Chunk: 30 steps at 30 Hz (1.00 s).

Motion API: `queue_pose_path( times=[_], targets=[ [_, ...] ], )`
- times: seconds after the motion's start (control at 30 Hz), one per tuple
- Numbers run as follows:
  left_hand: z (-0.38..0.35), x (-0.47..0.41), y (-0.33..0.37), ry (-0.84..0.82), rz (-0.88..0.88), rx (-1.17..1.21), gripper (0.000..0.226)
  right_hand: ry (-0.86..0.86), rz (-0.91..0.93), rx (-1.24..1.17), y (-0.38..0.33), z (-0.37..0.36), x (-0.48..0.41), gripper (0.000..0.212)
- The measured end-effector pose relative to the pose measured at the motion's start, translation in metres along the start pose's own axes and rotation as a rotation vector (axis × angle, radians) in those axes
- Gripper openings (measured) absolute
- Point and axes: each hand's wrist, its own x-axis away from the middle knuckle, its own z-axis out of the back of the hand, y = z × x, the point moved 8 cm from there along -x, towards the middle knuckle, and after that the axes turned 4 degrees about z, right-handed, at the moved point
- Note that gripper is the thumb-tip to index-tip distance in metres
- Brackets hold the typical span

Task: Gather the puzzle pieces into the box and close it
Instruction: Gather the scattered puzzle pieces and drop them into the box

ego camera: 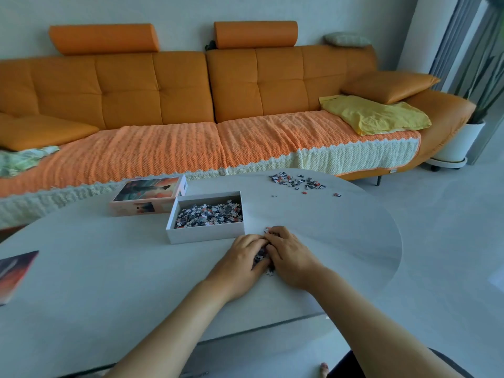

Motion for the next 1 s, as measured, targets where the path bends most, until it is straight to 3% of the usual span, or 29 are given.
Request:
queue_pose_path(
  times=[0.13, 0.27, 0.4, 0.5, 0.6, 0.73, 0.83, 1.0],
  targets=[
    [0.022, 0.028, -0.014, 0.043, 0.010, 0.014, 0.036, 0.004, 0.054, -0.041, -0.027, -0.012, 0.005, 0.035],
    [0.062, 0.038, -0.019, 0.215, 0.007, -0.006, 0.034, 0.125, 0.081, -0.124, -0.044, -0.001, 0.000, 0.030],
    [0.091, 0.039, -0.036, 0.322, 0.058, -0.231, 0.041, 0.187, 0.071, -0.033, -0.051, 0.010, -0.012, 0.035],
    [0.095, 0.043, -0.076, 0.204, 0.298, -0.361, 0.054, 0.047, 0.131, 0.100, -0.055, 0.001, -0.024, 0.048],
    [0.086, 0.043, -0.098, 0.036, 0.403, -0.325, 0.063, -0.023, 0.153, 0.158, -0.055, -0.005, -0.036, 0.051],
    [0.078, 0.034, -0.091, -0.018, 0.384, -0.308, 0.066, -0.028, 0.099, 0.237, -0.042, 0.001, -0.044, 0.050],
    [0.077, 0.030, -0.084, -0.022, 0.360, -0.378, 0.068, -0.063, -0.026, 0.119, -0.030, 0.000, -0.034, 0.058],
    [0.083, 0.027, -0.066, 0.098, 0.281, -0.323, 0.064, -0.128, -0.209, 0.173, -0.022, -0.023, -0.005, 0.068]
  ],
)
